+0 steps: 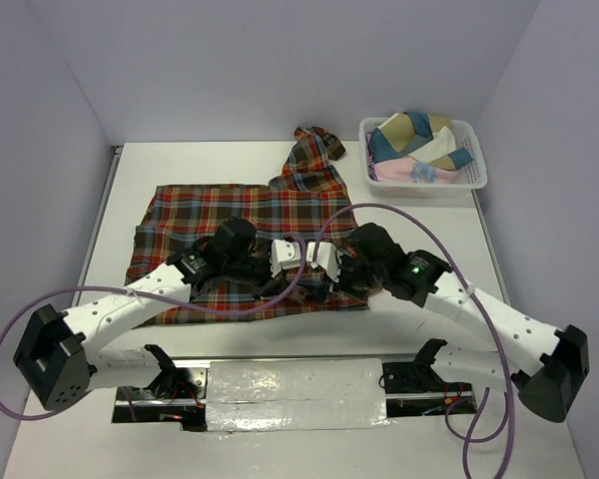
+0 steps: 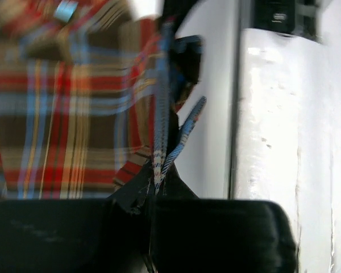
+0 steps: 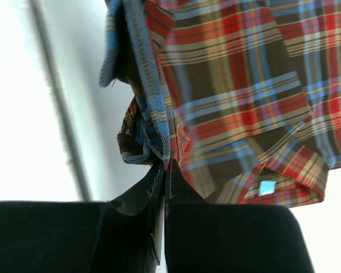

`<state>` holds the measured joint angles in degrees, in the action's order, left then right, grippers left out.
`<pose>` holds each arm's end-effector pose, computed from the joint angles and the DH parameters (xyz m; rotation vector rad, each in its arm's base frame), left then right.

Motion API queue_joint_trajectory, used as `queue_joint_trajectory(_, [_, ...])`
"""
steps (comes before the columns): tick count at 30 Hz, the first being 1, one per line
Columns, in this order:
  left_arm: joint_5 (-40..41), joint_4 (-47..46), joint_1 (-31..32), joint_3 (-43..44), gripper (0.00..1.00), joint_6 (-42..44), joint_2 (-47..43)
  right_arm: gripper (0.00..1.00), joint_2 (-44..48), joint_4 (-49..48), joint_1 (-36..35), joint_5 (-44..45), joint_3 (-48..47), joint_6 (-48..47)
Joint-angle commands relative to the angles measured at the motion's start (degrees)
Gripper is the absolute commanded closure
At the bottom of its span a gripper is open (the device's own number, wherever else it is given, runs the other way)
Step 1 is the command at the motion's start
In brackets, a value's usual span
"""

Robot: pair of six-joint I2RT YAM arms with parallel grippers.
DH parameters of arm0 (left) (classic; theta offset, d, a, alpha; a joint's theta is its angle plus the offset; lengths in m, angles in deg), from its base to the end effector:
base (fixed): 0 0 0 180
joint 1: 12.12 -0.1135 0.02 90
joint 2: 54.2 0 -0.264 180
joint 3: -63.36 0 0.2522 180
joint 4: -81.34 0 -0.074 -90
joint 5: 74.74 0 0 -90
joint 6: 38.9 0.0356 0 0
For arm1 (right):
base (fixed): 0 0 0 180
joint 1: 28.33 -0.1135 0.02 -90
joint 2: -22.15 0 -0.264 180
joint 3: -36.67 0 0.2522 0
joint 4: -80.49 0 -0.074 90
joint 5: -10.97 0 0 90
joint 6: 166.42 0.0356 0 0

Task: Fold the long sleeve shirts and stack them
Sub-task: Fold the shirt

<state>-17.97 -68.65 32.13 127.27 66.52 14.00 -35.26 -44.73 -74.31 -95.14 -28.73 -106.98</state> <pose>0.1720 -0.1948 0.2813 1.3783 1.7147 -0.9139 0.1330 0.1519 0.2921 -1.5866 1.7947 0.4625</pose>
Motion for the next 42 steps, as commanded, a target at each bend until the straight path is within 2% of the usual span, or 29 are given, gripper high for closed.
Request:
queue_joint_trajectory(1, [4.1, -3.8, -5.7, -0.9, 1.00, -10.3, 2.4, 1.00, -3.6, -7.4, 2.1, 6.3, 2.0, -3.3])
queue_joint_trajectory(6, [9.3, -7.1, -8.0, -2.2, 0.96, -10.9, 4.5, 1.00, -12.3, -16.7, 8.3, 4.3, 0.5, -4.6])
queue_joint_trajectory(9, [10.6, -9.7, -8.4, -2.2, 0.90, -12.3, 6.2, 1.00, -18.6, -19.0, 8.8, 4.5, -1.7, -6.2])
queue_joint_trajectory(14, [13.9, -12.7, -9.4, -2.0, 0.77, -14.9, 9.3, 1.00, -28.2, -18.9, 10.0, 4.4, -5.8, -6.8])
queue_joint_trajectory(16, [15.3, -12.9, -9.7, -2.2, 0.68, -15.7, 10.1, 1.00, -30.0, -18.9, 10.4, 4.5, -7.1, -6.5])
queue_joint_trajectory(19, [17.9, -13.9, -9.9, -3.4, 0.59, -17.9, 11.8, 1.00, -32.9, -19.7, 11.1, 5.3, -8.2, -5.5])
queue_joint_trajectory(22, [20.5, -15.5, -10.0, -3.2, 0.47, -18.2, 12.8, 0.93, -34.6, -20.4, 11.4, 5.7, -9.1, -4.5])
queue_joint_trajectory(23, [21.1, -15.8, -10.0, -3.1, 0.46, -18.1, 13.5, 0.91, -35.0, -20.7, 11.5, 5.9, -9.4, -4.1])
queue_joint_trajectory(24, [21.7, -15.7, -10.0, -3.0, 0.45, -17.9, 13.8, 0.83, -35.5, -21.0, 11.6, 6.4, -9.7, -2.9])
queue_joint_trajectory(27, [24.5, -17.7, -10.2, -2.4, 0.44, -17.4, 14.9, 0.75, -37.5, -21.6, 11.6, 6.3, -10.8, -1.0])
queue_joint_trajectory(30, [27.4, -17.6, -10.7, -2.0, 0.43, -17.4, 15.5, 0.59, -39.9, -23.0, 12.0, 8.9, -12.1, 1.0])
queue_joint_trajectory(32, [28.2, -17.5, -10.7, -2.0, 0.43, -17.4, 15.4, 0.53, -41.6, -24.0, 12.3, 11.7, -13.4, 3.2])
queue_joint_trajectory(36, [27.8, -17.3, -10.7, -2.8, 0.40, -17.6, 14.4, 0.48, -42.9, -25.5, 12.8, 13.7, -16.7, 7.7])
queue_joint_trajectory(42, [29.4, -17.2, -10.7, -3.7, 0.38, -16.5, 12.7, 0.45, -39.8, -32.5, 12.8, 9.6, -18.0, 16.7])
